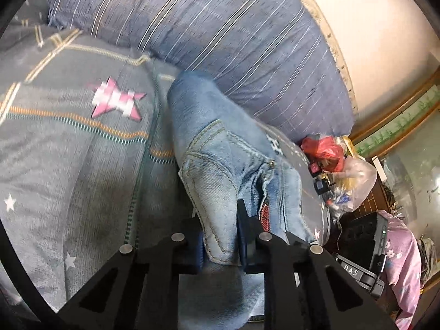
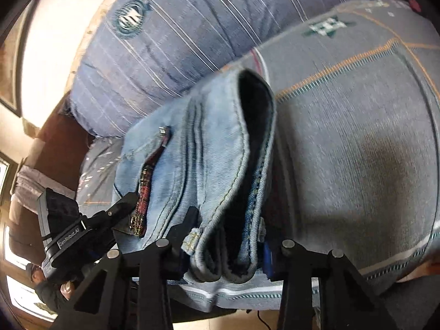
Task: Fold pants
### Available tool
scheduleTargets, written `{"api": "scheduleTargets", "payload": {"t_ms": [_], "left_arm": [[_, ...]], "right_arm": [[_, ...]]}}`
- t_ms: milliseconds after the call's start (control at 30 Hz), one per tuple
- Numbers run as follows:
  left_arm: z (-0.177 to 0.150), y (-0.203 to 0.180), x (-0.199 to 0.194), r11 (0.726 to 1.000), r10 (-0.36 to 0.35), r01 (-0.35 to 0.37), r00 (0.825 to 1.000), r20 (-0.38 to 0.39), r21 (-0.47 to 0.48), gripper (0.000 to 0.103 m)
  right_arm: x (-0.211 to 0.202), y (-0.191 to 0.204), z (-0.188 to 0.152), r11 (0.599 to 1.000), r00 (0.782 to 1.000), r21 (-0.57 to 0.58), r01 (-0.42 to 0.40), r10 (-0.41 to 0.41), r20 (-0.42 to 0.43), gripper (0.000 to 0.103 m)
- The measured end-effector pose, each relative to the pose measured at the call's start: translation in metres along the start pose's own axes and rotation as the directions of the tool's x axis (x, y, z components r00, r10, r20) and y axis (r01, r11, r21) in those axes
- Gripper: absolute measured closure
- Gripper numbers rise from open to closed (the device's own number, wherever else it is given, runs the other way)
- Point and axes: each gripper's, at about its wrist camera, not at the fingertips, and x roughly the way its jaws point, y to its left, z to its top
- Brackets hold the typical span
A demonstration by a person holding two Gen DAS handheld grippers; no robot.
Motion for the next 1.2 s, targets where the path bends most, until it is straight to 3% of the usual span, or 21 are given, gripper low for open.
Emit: {"api": "scheduleTargets", "payload": {"t_ms": [467,533,633,700,767,800,867,967,1200], "left_arm": [[0.044,0.002,-0.013,0.998,0.057,-0.058,0.994,0.098,0.009,0.083],[0.045,0.013,-0.004,0.997,0.077,-0.075,0.993,0.094,-0.016,0.083],[0.037,0.036,0.023,0.986,0.144,-0.142,0.989,0.023,-0.085,0.082],[0.029,0.042,0.031,0.978,0.191,-0.189,0.982,0.016,-0.086,0.072],[0.030,0.040,0.031,0.978,0.197,-0.195,0.980,0.017,-0.073,0.070],[0.030,0.040,0.030,0.979,0.194,-0.192,0.981,0.020,-0.074,0.064],[0.027,0.039,0.030,0.976,0.209,-0.208,0.978,0.019,-0.061,0.059],[0.023,0.033,0.028,0.971,0.237,-0.236,0.971,0.027,-0.033,0.049],[-0.001,0.034,0.009,0.967,0.252,-0.251,0.967,0.043,-0.037,0.040]], "right_arm": [[-0.001,0.035,0.064,0.989,0.991,-0.126,-0.079,0.091,0.094,0.062],[0.008,0.041,0.073,0.987,0.991,-0.139,-0.082,0.095,0.092,0.062],[0.037,0.029,0.066,0.988,0.996,-0.140,-0.062,0.070,0.050,0.062],[0.060,0.005,0.054,0.999,1.000,-0.045,-0.027,0.027,-0.014,0.059],[0.062,-0.015,0.047,0.994,0.996,0.063,-0.090,0.090,0.008,0.056],[0.060,-0.019,0.047,0.990,0.993,0.087,-0.114,0.114,0.011,0.049],[0.058,-0.022,0.045,0.989,0.995,0.107,-0.098,0.099,-0.001,0.041],[0.045,-0.017,0.037,0.992,0.996,0.082,-0.091,0.089,0.025,0.040],[0.029,-0.017,0.016,0.997,0.998,0.069,-0.036,0.032,0.062,0.038]]}}
